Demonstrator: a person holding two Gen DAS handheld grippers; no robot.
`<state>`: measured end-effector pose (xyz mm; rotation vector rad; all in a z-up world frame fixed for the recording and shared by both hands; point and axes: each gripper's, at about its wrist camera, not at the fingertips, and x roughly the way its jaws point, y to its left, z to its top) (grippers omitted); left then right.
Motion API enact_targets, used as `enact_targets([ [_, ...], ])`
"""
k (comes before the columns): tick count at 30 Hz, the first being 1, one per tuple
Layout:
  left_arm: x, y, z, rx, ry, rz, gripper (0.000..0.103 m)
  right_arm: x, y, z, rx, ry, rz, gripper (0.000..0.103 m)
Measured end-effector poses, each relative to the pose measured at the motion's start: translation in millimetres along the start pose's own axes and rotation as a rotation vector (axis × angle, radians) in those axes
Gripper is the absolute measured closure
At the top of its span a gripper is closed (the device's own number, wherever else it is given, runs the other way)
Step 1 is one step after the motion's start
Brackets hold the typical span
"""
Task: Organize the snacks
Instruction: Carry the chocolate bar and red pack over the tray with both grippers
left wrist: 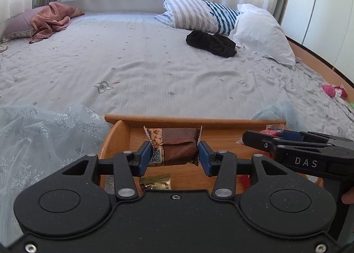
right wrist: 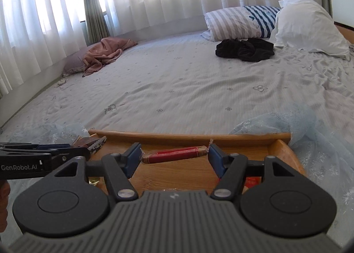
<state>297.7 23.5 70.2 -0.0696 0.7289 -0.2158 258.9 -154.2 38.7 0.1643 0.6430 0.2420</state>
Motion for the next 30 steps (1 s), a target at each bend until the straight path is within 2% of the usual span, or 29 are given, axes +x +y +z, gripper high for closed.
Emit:
enact_targets([
  [4,22.3,3.8,2.5,0.004,0.029,0.033,0.059,16.8,-1.9,0.8,0.031,0.066,-0.007,0.035],
  [7,34.1,6.5,3.7,-0.002,0.046,0.043,0.059,23.2,-5.0,-0.6,0.041,0.082,-0.033,0.035],
  [12,45.6,8.9,0.6,0.011,0.062,0.061,0.059,29.8,-8.4,-4.7,0.041,0.089,-0.072,0.035],
  [30,57.8,16.1,-10.1,0.023,0.094,0.09,0.058,38.1,1.6,-11.7,-0.03,0.1,-0.092,0.035],
])
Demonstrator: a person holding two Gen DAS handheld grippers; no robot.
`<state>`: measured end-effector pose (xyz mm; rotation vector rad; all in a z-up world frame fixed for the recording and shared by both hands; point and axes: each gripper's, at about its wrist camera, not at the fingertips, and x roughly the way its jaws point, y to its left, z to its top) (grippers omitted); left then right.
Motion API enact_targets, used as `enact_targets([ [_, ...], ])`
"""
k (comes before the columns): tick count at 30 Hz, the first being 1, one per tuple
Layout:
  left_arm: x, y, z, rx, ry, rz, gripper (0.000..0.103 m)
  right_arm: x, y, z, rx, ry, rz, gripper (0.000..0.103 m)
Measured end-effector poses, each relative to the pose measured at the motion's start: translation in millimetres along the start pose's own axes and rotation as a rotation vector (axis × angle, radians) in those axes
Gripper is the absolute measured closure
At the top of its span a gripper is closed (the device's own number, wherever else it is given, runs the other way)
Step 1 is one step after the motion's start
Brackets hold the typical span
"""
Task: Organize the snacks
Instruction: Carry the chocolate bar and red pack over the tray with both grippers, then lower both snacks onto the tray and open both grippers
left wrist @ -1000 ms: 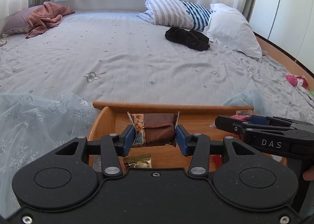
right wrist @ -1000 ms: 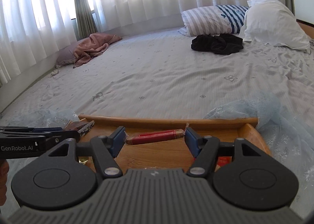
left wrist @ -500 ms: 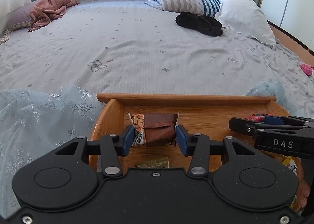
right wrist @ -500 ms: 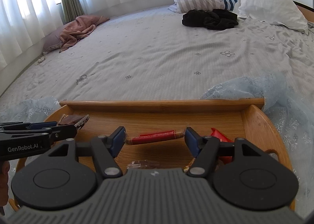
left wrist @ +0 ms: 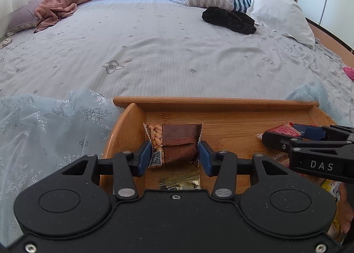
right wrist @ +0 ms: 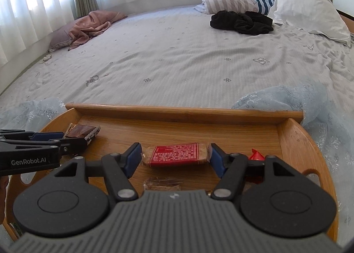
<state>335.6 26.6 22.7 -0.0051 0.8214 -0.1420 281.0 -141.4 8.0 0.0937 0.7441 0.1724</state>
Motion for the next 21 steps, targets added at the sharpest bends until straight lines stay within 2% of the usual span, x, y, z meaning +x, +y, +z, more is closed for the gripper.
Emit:
enact_targets([
  [21,1.6,-3.2,-0.5,0.012,-0.001,0.005,0.054,2.1,6.5,-1.5,-0.038,-0.002,-0.009,0.03],
])
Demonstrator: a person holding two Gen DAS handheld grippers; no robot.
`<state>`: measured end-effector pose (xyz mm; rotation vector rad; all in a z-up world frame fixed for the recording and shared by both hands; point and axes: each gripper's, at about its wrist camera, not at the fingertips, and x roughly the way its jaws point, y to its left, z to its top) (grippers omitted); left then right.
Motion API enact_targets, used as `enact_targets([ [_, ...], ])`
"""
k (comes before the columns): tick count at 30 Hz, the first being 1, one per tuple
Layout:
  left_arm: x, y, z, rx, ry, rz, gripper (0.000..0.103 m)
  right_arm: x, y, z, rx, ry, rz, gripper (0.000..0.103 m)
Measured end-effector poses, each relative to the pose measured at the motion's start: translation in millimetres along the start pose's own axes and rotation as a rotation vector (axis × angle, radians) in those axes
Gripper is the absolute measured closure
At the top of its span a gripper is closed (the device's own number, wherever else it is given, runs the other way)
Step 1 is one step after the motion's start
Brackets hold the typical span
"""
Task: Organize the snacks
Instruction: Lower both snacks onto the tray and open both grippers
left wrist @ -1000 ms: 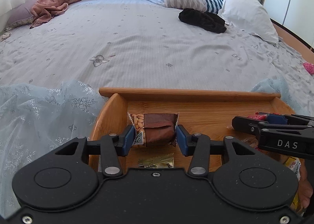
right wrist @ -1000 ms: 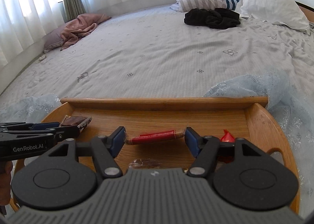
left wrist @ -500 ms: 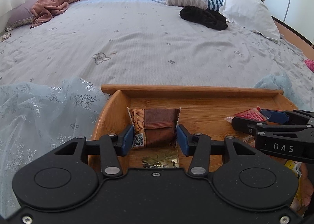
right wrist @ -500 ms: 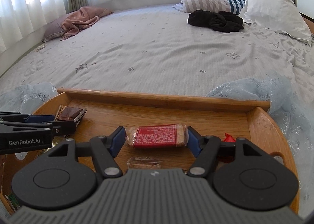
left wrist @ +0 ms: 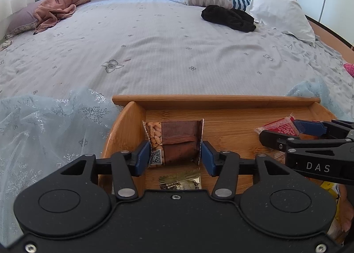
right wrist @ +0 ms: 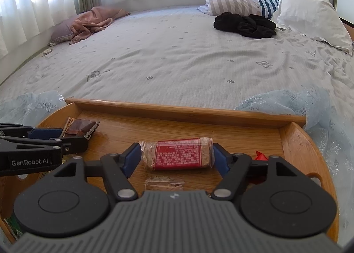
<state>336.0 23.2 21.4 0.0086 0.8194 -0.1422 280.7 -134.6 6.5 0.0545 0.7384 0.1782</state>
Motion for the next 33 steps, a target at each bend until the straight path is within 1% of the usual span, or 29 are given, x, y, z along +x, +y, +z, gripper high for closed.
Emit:
enact_targets([
  [6,1.2,-1.2,-0.2,0.003,0.003,-0.007,0.05,0.5,1.6,-0.5,-0.012,-0.001,0.0,0.026],
  [10,1.0,-2.2,-0.3,0.004,0.007,-0.009,0.048,-0.1,1.8,-0.7,-0.011,-0.001,0.005,0.018],
  [15,-1.4,-2.9,0.2,0.005,0.018,-0.012,0.044,-1.3,7.4,-2.2,-0.044,0.003,-0.003,0.017],
  [20,-12.0,-3.2,-0.1,0.006,0.002,0.005,0.035,-7.1,7.0,-3.0,-0.025,-0.006,0.009,0.015],
  [22,-17.6,-2.6,0.8,0.006,-0.008,0.015,0.029,-10.6,5.5,-2.6,-0.013,-0.01,0.016,0.014],
  [26,-29.3,-2.6,1.5,0.011,-0.027,0.022,0.025,-21.8,3.6,-1.9,-0.001,-0.032,0.024,0.012],
  [33,-58.5,-10.9,-3.2,0.04,-0.074,0.042,0.014,-49.8,1.1,-1.9,0.013,-0.079,0.036,0.009],
])
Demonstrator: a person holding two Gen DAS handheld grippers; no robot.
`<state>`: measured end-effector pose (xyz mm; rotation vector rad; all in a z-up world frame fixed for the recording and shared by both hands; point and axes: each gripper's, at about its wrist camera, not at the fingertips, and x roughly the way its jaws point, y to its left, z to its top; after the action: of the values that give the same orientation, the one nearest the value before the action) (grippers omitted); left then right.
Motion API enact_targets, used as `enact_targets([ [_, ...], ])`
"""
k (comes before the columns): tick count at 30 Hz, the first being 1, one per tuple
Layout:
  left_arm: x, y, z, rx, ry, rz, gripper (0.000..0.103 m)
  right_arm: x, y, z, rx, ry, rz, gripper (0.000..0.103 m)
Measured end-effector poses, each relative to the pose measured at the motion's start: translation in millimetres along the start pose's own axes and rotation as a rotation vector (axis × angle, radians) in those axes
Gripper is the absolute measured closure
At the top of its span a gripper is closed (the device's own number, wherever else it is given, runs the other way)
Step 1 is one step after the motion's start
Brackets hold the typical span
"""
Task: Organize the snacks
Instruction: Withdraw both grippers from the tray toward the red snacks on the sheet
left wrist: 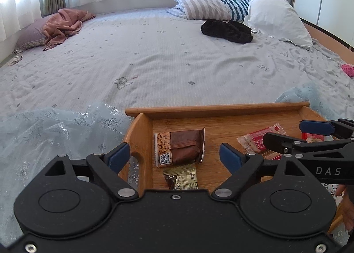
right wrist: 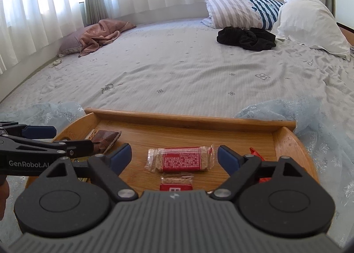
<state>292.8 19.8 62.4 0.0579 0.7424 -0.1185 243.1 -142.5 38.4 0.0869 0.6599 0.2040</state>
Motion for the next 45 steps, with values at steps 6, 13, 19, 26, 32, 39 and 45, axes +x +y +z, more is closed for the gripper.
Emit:
enact_targets([
  [6,-32.7,-7.3,-7.5,0.017,-0.033,-0.013,0.006,-31.3,0.0,-5.3,-0.018,-0.042,0.011,0.004],
  [13,-74.1,-21.6,-23.8,0.064,-0.067,-0.02,0.006,-67.3,0.2,-18.5,-0.046,-0.076,0.031,0.001],
  [19,-102.9,-31.0,-43.8,0.071,-0.077,-0.044,0.005,-92.8,-3.3,-32.8,-0.032,-0.09,0.058,0.0],
  [26,-126.1,-40.3,-70.9,0.077,-0.074,-0.06,0.005,-118.4,-4.3,-52.8,-0.029,-0.122,0.055,0.0],
  [32,-137.9,-46.3,-92.0,0.062,-0.074,-0.055,0.005,-132.8,-5.1,-72.2,-0.019,-0.131,0.052,0.0],
  [39,-145.0,-49.4,-113.3,0.034,-0.069,-0.062,0.004,-145.9,-4.9,-92.1,-0.014,-0.137,0.037,0.0],
  [45,-149.0,-54.0,-131.1,0.019,-0.081,-0.054,0.004,-151.0,-7.3,-105.3,-0.003,-0.125,0.031,0.0],
])
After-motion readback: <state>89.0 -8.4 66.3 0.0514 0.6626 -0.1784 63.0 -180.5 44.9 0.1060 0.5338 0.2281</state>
